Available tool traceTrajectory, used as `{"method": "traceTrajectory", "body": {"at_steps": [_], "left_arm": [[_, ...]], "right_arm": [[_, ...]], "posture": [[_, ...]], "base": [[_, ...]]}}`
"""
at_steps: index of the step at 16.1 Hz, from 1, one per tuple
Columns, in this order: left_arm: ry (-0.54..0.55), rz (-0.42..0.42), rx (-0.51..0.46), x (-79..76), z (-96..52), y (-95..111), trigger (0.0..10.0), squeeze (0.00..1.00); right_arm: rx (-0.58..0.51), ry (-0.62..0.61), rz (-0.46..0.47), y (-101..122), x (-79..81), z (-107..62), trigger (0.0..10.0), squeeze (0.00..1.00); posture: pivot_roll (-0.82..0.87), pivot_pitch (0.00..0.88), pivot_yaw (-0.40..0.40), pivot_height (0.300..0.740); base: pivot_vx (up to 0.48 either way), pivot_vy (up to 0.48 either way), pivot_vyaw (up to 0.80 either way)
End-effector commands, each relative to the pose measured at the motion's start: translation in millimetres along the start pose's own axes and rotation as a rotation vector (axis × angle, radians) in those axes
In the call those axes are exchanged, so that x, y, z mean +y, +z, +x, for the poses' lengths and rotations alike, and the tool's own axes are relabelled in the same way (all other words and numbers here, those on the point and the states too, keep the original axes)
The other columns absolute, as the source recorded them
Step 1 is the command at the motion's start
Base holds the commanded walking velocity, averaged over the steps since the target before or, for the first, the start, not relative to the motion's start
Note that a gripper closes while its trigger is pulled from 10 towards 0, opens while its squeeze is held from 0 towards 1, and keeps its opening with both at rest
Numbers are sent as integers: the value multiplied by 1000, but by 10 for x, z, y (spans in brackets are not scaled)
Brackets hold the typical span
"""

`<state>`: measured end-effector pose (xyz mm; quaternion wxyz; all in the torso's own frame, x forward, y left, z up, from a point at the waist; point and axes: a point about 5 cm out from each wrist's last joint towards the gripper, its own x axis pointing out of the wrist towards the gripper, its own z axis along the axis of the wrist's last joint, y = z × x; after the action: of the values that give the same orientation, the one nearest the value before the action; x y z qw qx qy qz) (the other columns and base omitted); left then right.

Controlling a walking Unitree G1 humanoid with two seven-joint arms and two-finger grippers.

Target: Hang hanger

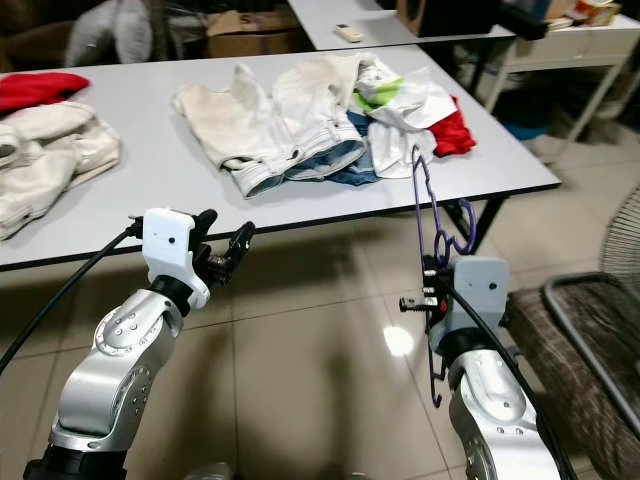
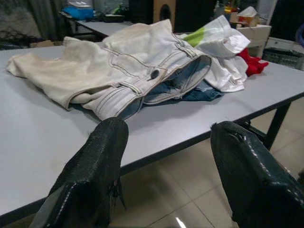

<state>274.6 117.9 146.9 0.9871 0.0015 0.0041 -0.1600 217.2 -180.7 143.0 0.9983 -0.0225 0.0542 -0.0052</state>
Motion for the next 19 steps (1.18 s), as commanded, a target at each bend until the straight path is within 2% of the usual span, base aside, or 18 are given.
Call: {"method": "traceTrajectory", "body": {"at_steps": [1, 5, 7, 8, 9, 12, 15, 19], "left_arm": [[12, 1, -8, 17, 23, 32, 10000, 0], [19, -8, 1, 34, 32, 16, 10000, 0], [29, -51, 13, 47, 26, 0, 10000, 0], [24, -108, 21, 37, 19, 0, 10000, 620], [23, -101, 19, 36, 18, 6, 10000, 1000], [29, -54, 10, 51, 10, 18, 10000, 1000], [32, -46, 16, 68, 3, 19, 10000, 1000], [24, -37, 15, 60, 21, 21, 10000, 1000]], "right_arm": [[8, 8, -5, -20, 3, 6, 10000, 0], [10, 22, -13, -17, 3, 22, 10000, 0], [10, 24, -15, -19, 5, 32, 10000, 0], [8, 27, -15, -18, 11, 38, 10000, 0], [6, 30, -16, -15, 16, 43, 10000, 0], [2, 41, -18, -10, 35, 63, 10000, 0], [5, 44, -20, -13, 38, 72, 10000, 0], [2, 39, -17, -19, 30, 60, 10000, 0]], "posture": [[0, 51, 16, 740], [-4, 53, 24, 740], [0, 53, 21, 740], [4, 51, 15, 740], [4, 51, 15, 740], [14, 48, 6, 740], [15, 48, 10, 740], [12, 47, 21, 740]], "base": [[259, 0, 0], [279, 0, 0], [338, 0, 0], [349, 0, 0], [356, 0, 0], [364, 0, 0], [354, 0, 0], [349, 0, -600]]}}
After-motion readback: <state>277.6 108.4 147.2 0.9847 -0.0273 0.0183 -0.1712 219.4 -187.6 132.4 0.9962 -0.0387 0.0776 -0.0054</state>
